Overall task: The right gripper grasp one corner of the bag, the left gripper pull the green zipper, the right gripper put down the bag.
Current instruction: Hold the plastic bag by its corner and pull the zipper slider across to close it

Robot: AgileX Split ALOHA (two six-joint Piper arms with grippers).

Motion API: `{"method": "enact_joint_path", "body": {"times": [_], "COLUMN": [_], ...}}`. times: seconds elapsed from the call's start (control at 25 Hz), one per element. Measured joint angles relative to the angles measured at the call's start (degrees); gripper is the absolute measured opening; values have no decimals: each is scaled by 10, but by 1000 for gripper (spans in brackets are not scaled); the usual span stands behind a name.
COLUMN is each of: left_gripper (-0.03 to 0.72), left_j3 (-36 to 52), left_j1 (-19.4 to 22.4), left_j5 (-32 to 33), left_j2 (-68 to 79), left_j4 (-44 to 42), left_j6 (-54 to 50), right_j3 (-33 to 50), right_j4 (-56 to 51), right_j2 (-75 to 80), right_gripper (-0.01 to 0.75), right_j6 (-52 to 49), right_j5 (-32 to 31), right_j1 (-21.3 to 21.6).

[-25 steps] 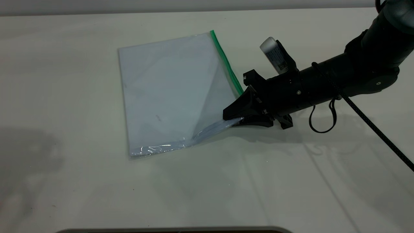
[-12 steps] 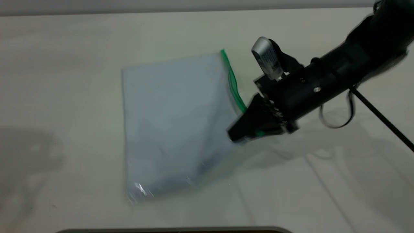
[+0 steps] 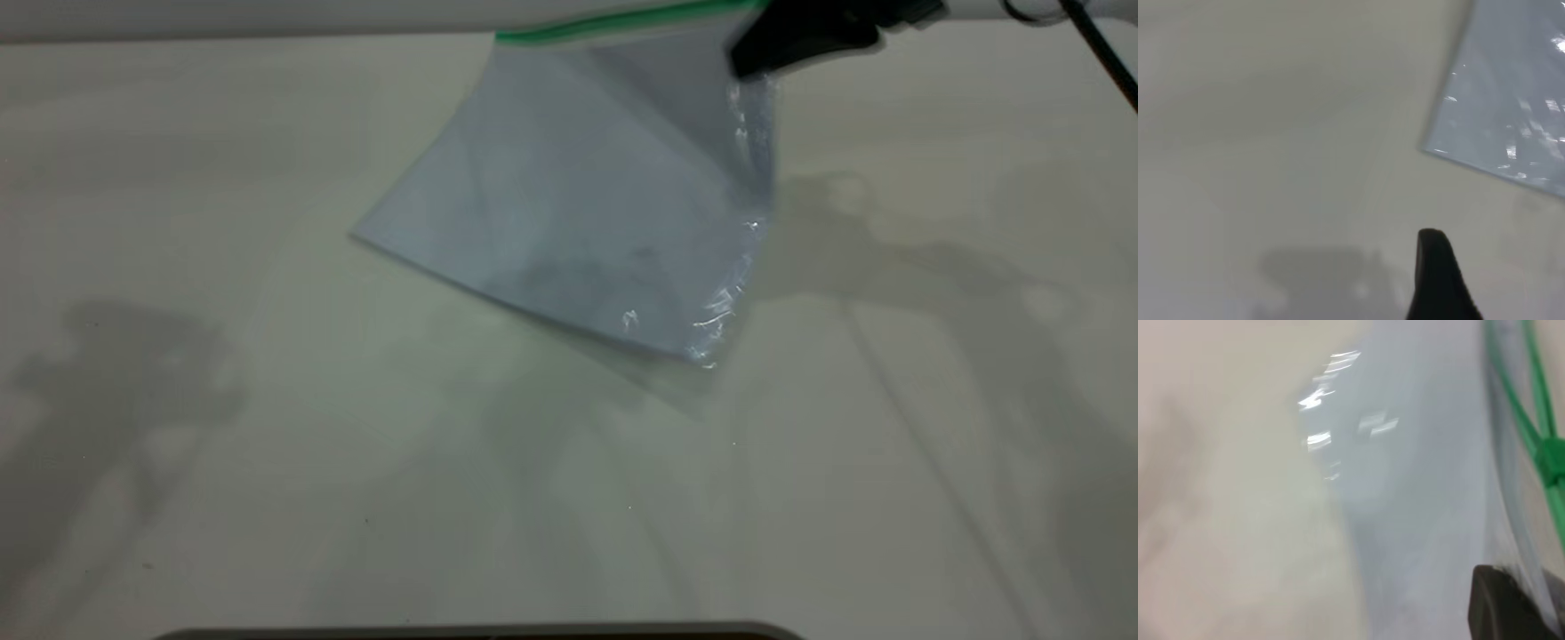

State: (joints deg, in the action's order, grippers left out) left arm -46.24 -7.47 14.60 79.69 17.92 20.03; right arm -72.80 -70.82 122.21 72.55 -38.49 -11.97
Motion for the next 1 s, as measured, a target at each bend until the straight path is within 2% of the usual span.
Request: {"method": "enact_joint_path", "body": {"times": [0.16, 0.28, 0.48, 0.6, 0.72, 0.92, 1.0], "left_gripper": [515, 515, 515, 515, 515, 515, 515], "left_j3": [-50, -102, -217, -275, -328, -401, -426], "left_j1": [-46, -66, -87, -104, -118, -128, -128], "left_j5": [-12, -10, 57, 97, 143, 238, 277], "left_j2": [68, 126, 226, 281, 336, 409, 435], "left_j4": [14, 15, 16, 28, 92, 283, 354], "left_j6": [40, 60, 126, 210, 330, 589, 664], "right_j3": [10, 11, 11, 11, 11, 11, 11], "right_j4": [17, 25, 75, 83, 69, 25, 18], "right_j2": [0, 0, 0, 0, 0, 0, 0], "right_gripper": [35, 35, 35, 35, 35, 35, 35], "right_j6": [6, 7, 9, 9, 34, 87, 92], "right_j5": [-59, -50, -70, -50, -40, -19, -15], "right_j1": [-48, -50, -51, -51, -51, -51, -51]}}
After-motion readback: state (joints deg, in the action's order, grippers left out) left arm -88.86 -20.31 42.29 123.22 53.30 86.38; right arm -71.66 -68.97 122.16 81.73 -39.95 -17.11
